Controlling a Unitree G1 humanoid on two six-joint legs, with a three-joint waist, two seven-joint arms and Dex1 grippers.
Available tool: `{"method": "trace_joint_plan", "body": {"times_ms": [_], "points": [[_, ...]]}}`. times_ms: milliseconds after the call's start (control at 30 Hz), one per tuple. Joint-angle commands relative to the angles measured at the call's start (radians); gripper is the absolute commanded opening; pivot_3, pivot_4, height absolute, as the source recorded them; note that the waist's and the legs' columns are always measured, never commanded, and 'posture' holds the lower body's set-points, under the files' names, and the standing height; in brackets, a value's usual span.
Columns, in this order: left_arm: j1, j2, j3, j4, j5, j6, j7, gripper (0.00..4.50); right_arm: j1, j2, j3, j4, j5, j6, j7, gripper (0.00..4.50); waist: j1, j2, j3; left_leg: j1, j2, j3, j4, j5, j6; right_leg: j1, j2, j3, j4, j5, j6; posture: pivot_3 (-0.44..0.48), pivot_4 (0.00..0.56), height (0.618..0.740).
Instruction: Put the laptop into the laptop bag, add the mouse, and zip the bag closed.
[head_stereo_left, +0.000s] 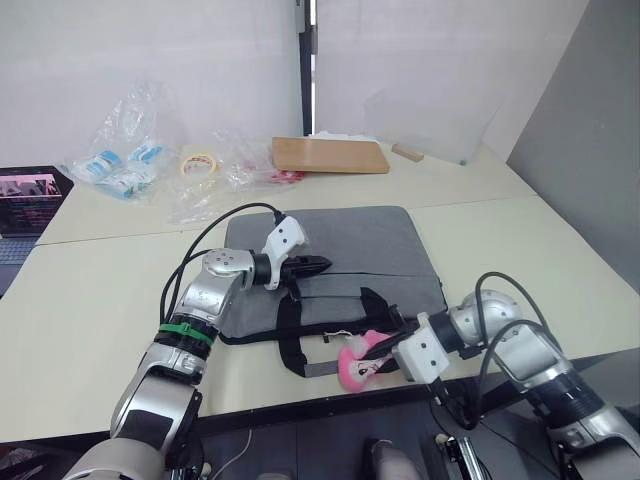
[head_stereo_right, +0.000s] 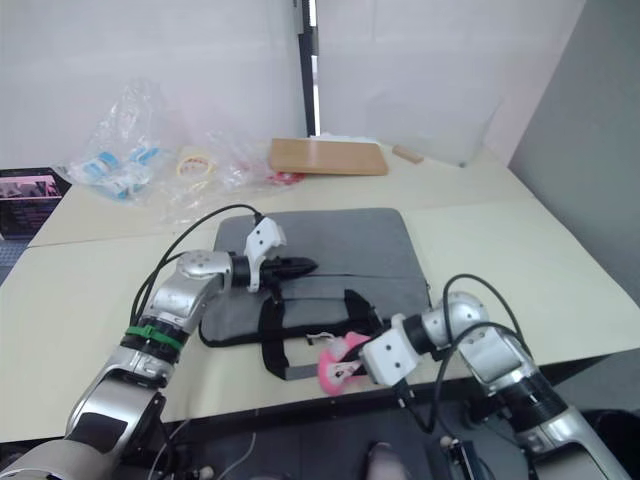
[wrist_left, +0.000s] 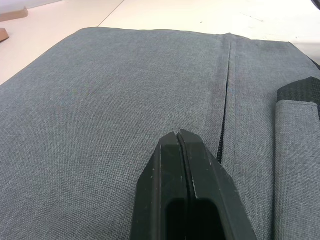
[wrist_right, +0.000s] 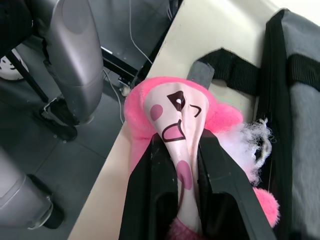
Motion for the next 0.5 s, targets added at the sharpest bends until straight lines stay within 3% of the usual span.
{"method": "trace_joint_plan", "body": {"times_ms": [33, 200, 500], "points": [[0.073, 0.023, -0.051, 0.032, 0.052, 0.05, -0.037, 0.0, 0.037, -0.051, -0.061, -0.109, 0.045, 0.055, -0.021, 0.0, -0.001, 0.0, 0.0, 0.0, 0.0, 0.0, -0.002, 0.0, 0.0, 0.0, 0.0, 0.0, 0.0, 0.0, 0.0, 0.0, 0.15, 0.74], [0.098, 0.034, -0.068, 0.063, 0.081, 0.003, -0.04, 0.0, 0.136, -0.155, -0.15, -0.222, 0.078, 0.139, -0.05, 0.0, 0.002, -0.001, -0.001, 0.002, 0.001, 0.0, -0.005, -0.001, 0.001, 0.0, 0.0, 0.001, -0.002, 0.0, 0.0, 0.0, 0.15, 0.74], [0.14, 0.037, -0.053, 0.094, 0.07, -0.073, -0.066, 0.0, 0.31, -0.296, -0.302, -0.165, 0.063, 0.079, -0.075, 0.0, 0.005, -0.001, -0.005, 0.003, 0.002, 0.004, -0.009, -0.001, 0.002, 0.001, 0.001, 0.001, -0.009, 0.0, 0.001, 0.0, 0.15, 0.74]]}}
